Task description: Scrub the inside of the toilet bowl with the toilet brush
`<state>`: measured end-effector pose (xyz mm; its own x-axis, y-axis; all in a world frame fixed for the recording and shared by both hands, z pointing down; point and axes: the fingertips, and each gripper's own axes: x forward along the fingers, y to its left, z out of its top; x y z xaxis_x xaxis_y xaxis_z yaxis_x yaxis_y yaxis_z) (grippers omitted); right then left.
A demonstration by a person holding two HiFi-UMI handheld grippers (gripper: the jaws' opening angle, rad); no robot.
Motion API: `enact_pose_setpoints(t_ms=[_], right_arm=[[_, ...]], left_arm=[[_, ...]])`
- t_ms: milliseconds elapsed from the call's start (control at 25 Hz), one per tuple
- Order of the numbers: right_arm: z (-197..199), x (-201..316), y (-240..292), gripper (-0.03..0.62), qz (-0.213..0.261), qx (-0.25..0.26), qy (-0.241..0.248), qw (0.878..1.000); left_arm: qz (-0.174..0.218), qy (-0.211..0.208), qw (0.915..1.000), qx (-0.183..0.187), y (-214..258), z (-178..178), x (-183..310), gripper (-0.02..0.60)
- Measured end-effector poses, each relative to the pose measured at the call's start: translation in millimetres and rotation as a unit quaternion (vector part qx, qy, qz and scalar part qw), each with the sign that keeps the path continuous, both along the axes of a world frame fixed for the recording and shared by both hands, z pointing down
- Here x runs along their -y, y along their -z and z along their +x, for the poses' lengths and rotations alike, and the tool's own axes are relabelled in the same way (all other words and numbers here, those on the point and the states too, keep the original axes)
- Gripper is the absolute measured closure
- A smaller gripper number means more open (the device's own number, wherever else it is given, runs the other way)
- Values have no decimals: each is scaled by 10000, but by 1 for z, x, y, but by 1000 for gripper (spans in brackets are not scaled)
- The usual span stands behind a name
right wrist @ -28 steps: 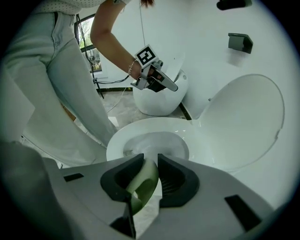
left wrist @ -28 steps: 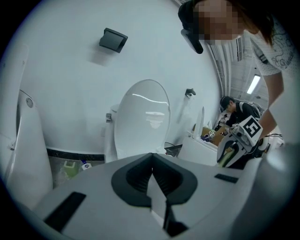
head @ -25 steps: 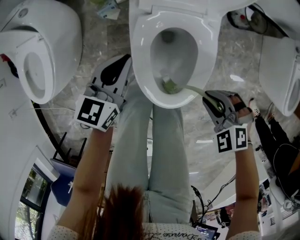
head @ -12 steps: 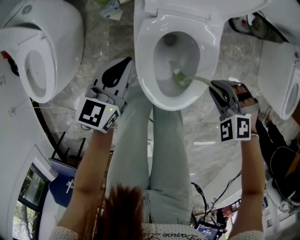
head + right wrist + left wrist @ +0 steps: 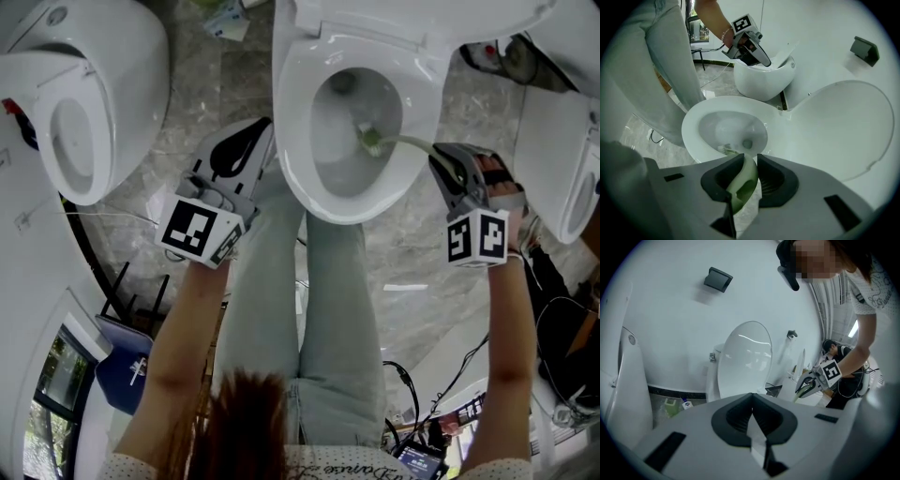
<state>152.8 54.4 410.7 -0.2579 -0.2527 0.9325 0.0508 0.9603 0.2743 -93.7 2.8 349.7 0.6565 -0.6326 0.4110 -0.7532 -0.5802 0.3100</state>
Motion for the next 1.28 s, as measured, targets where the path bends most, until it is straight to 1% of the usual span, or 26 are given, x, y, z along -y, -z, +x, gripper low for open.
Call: enact_pose_setpoints(t_ms=[400,560,640,720,840,920,1120,1280], right_arm=[[3,39,-6,499,304,-147,-219,9992],[6,53,-6,499,410,-147,-411,9982],[9,60,-5,499,444,-114,-616,9970],[13,64,-6,499,405,-28,-922,9949],[18,71,-10,497,343,176,-1472,9884],[18,76,-11,497,387,284,-1730,9837],[8,92,-8,497,528,579,-2180,9728],[-4,105,1,497,644,996,-2399,9635]], left_arm=[[-82,-40,10000,-21,-2,0,4,578],[-68,-36,10000,35,-3,-5,9,578],[-64,-14,10000,56,-4,-9,12,578],[-56,15,10000,61,-4,-11,15,578],[-54,39,10000,60,-5,-12,17,578],[-72,34,10000,57,-6,-11,17,578],[-97,9,9999,50,-6,-8,16,578],[-106,19,9999,51,-6,-9,18,578]])
